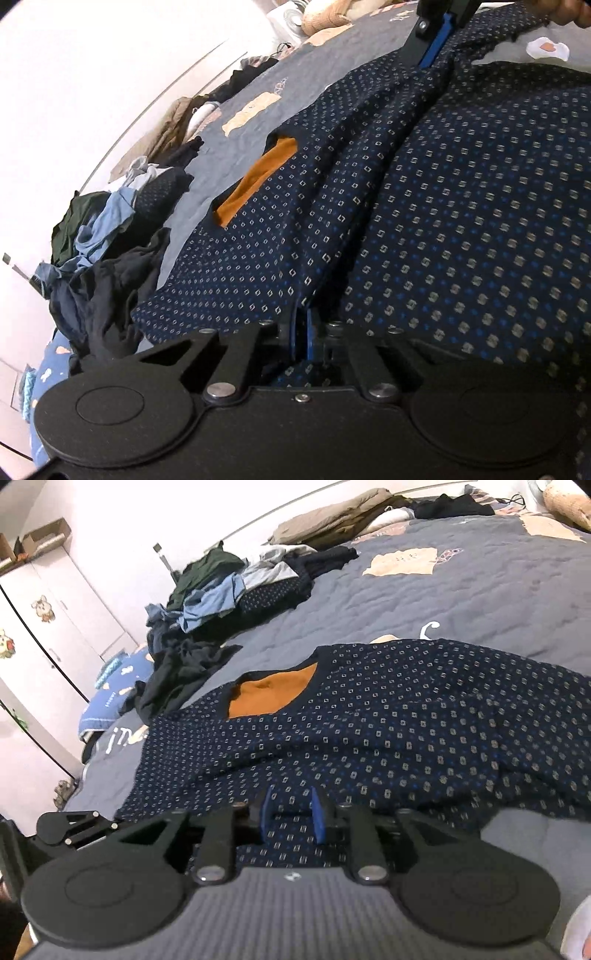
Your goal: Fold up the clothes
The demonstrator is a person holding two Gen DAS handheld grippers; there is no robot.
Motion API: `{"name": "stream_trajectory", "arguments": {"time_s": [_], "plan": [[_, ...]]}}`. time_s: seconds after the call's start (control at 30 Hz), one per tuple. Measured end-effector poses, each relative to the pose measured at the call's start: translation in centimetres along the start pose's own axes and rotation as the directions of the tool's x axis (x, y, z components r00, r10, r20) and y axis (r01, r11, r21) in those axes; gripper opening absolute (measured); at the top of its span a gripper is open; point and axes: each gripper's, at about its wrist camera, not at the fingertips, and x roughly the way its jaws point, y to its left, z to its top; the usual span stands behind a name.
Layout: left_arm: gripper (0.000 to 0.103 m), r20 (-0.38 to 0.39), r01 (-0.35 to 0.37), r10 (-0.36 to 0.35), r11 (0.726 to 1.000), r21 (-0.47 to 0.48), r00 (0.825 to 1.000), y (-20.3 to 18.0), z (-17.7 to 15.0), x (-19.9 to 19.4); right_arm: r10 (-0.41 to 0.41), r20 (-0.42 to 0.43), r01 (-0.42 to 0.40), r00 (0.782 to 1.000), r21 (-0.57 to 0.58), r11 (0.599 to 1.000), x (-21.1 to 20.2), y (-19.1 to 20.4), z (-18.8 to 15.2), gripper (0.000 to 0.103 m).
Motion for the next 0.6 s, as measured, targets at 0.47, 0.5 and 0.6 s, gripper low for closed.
{"name": "stream_trajectory", "arguments": {"time_s": [0.47,0.5,0.6], "plan": [[0.045,0.131,0.161,-0.139,0.970,-0.181,0.982,-0.2,8.8,3.3,0.096,0.097,-0.107,0.991,0.113,0.988,-3.8,-2.5,-2.1,0.024],[0.044,0.131,0.186,-0.160,0.959,-0.213,0.978,0.0,9.3,4.0,0.110,0.107,-0.123,0.988,0.125,0.984,-4.0,-2.7,-2.1,0.024],[0.043,0.122,0.250,-0.221,0.901,-0.355,0.968,1.2,10.1,6.1,0.127,0.120,-0.144,0.985,0.144,0.979,-4.3,-3.0,-1.9,0.024]]}}
